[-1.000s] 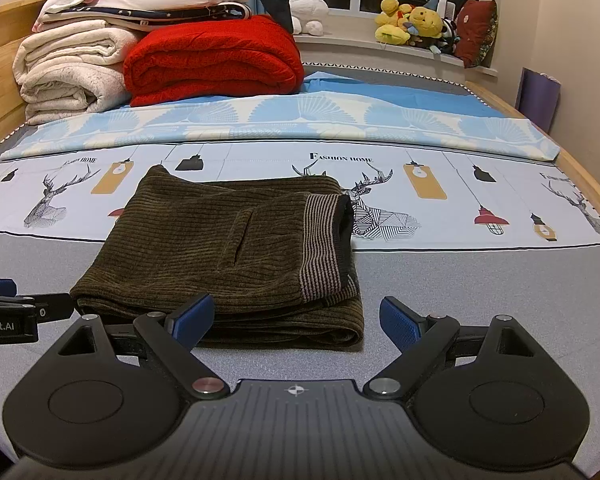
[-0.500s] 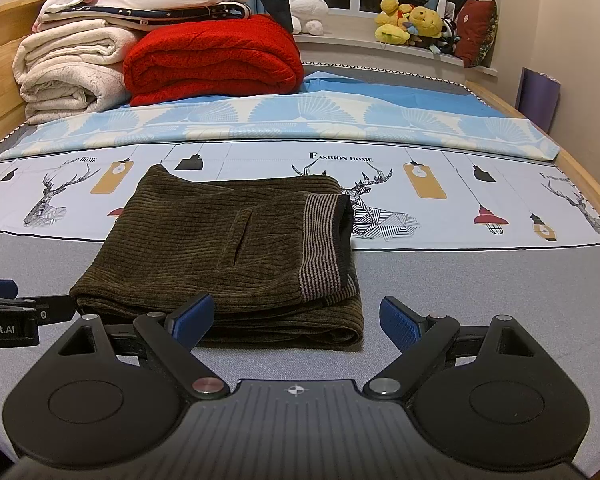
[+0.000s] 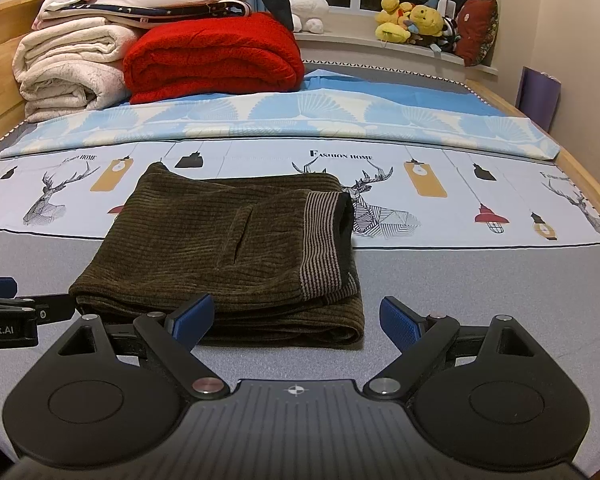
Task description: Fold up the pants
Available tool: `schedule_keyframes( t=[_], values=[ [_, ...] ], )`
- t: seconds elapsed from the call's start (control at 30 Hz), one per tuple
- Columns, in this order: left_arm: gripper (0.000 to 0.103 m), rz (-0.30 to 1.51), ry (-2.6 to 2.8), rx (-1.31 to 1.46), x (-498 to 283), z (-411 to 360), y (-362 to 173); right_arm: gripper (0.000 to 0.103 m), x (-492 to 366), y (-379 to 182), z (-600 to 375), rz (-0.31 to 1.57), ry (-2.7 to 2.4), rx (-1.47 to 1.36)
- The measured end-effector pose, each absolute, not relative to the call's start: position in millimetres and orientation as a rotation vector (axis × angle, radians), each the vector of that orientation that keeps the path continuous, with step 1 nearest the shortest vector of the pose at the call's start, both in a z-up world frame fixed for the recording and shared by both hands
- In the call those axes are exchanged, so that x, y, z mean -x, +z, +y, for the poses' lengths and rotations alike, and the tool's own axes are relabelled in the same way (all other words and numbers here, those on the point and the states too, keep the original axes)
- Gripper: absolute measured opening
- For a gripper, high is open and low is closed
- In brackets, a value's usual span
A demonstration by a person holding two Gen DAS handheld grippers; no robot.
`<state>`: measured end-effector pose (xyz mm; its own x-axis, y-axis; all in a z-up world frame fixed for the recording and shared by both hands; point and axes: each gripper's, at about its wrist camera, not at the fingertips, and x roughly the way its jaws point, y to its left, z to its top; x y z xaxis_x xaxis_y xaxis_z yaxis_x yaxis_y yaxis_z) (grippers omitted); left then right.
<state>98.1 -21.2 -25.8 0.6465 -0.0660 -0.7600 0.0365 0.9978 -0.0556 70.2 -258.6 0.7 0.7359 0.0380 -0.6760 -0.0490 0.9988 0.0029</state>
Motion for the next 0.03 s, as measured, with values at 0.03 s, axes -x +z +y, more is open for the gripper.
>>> schedule_keyframes(
  t=[0.03],
  values=[
    [0.087,0.867,-0.059,0.037,-98.2,-21.2,-25.4,0.091,-69.9,0.7,-258.5,0.743,0.048,0.016]
  ],
)
